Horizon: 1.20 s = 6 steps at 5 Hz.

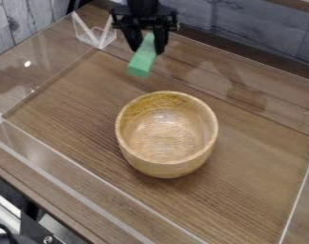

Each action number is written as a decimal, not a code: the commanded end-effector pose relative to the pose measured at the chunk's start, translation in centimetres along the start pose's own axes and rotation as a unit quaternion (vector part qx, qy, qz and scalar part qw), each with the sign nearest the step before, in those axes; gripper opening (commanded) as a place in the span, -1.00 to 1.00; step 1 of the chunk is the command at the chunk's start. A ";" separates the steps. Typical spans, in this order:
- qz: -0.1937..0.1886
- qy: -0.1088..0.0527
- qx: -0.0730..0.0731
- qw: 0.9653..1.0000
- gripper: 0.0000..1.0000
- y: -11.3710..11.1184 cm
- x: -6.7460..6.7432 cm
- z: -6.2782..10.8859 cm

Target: Move green object from inside the wooden bowl to the table next to it

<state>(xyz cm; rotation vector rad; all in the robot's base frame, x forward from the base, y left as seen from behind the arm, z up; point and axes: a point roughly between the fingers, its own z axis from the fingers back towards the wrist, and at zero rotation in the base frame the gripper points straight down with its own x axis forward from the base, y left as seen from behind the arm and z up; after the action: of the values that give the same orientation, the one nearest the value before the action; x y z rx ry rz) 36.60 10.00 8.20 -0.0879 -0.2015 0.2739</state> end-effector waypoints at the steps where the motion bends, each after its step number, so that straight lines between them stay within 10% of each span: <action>1: 0.018 -0.027 0.001 0.999 -1.00 -1.1 0.4 0.8; 6: 0.040 -0.031 -0.010 0.999 -1.00 -1.2 0.8 1.1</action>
<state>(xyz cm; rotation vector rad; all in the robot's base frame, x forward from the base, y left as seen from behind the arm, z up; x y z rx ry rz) 36.50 8.62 7.34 -0.1152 -0.1931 0.3611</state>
